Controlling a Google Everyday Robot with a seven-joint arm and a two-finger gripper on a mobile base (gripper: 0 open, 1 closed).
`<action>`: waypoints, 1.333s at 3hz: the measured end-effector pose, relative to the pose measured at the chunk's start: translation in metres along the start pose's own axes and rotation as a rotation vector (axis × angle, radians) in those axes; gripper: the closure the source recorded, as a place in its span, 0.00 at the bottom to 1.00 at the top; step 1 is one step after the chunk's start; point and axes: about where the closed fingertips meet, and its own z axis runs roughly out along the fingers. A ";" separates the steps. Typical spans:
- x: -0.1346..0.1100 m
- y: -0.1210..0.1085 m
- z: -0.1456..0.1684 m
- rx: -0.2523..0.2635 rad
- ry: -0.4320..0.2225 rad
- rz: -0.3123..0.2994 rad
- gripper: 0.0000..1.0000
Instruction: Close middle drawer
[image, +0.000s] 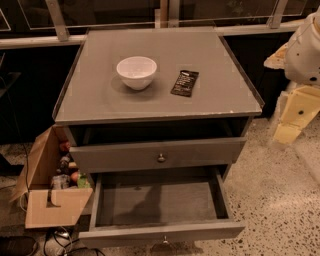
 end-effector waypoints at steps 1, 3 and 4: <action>0.000 0.000 0.000 0.000 0.000 0.000 0.00; 0.000 0.000 0.000 0.000 0.000 0.000 0.41; 0.000 0.000 0.000 0.000 0.000 0.000 0.64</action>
Offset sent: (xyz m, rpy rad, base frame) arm 0.0000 0.0000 0.0000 0.0000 0.0000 0.0000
